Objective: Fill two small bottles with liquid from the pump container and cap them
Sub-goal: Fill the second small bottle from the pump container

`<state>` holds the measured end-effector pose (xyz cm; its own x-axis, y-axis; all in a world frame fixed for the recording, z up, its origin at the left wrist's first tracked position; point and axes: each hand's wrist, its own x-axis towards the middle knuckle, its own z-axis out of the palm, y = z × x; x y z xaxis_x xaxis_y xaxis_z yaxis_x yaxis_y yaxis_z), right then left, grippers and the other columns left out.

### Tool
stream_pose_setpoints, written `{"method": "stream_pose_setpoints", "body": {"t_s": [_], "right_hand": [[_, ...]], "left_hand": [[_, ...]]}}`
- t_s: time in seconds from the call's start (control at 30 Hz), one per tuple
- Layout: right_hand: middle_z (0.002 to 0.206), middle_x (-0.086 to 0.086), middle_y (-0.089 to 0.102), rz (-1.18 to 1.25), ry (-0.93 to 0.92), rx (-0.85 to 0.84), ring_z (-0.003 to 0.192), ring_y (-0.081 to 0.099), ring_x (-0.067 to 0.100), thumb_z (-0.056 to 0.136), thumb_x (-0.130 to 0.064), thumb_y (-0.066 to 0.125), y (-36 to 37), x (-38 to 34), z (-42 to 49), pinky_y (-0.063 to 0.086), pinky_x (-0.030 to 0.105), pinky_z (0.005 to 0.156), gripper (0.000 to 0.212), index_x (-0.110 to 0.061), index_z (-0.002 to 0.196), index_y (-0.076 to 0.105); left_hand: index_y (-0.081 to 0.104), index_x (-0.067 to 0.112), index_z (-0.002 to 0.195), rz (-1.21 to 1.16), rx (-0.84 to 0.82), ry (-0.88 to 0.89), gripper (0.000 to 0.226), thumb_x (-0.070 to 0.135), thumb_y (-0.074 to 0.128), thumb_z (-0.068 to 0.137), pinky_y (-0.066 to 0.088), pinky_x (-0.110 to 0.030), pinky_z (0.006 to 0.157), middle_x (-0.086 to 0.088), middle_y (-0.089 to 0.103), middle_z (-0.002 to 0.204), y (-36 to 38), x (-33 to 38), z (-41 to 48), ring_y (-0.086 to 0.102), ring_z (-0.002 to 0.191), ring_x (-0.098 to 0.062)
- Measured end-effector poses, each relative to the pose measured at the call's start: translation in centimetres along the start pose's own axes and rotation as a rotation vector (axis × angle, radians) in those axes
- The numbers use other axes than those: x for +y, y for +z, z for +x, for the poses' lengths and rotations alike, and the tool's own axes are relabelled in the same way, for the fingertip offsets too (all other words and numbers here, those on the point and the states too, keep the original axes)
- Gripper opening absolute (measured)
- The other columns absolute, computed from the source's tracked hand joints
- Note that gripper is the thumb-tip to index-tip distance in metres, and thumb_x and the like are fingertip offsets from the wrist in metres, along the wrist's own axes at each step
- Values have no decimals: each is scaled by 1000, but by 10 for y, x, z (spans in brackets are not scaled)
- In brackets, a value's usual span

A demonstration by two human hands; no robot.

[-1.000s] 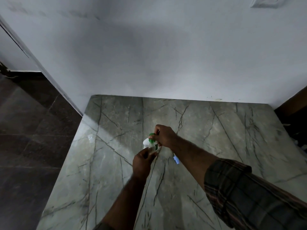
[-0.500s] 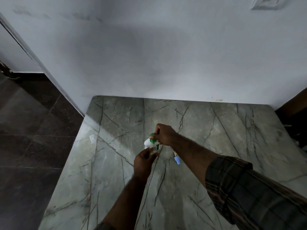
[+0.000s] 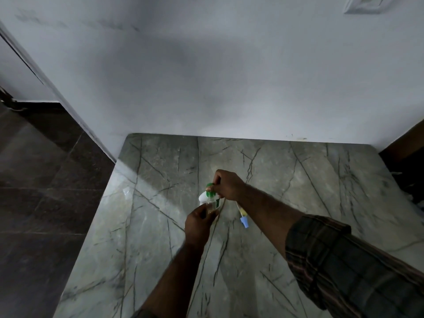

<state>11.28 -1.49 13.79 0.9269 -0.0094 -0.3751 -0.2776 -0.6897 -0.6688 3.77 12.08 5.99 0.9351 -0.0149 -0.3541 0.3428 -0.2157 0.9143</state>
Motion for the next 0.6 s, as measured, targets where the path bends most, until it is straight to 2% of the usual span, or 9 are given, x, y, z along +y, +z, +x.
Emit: {"method": "stream_pose_setpoints", "body": {"t_s": [0.2,0.37,0.47,0.6], "right_hand": [[99,18,71,2,0,6,89,70,33,89,-28,72,8,8,-3,57,45,81,28,-5,97,58],[98,17,71,-4,-26,16,90,69,32,86,-28,75,5,6,0,56,44,80,28,-9,91,56],[96,16,71,-6,-35,20,81,66,27,85,-29,76,2,6,2,56,43,78,28,-10,90,56],[92,13,69,-22,-27,21,76,62,21,88,-31,73,12,15,4,53,38,70,27,-12,88,53]], "left_hand": [[69,39,92,-40,-3,-36,18,24,77,86,60,-46,90,3,78,94,1,-3,-1,74,91,-17],[69,42,94,-45,0,-28,20,25,76,86,60,-40,89,6,78,94,1,2,-3,73,91,-13],[69,41,98,-39,-9,-24,21,25,76,86,60,-37,89,8,77,97,1,5,-3,73,94,-12],[72,22,113,-13,-21,-56,26,25,75,87,60,-39,89,6,77,97,1,1,-1,72,93,-14]]}}
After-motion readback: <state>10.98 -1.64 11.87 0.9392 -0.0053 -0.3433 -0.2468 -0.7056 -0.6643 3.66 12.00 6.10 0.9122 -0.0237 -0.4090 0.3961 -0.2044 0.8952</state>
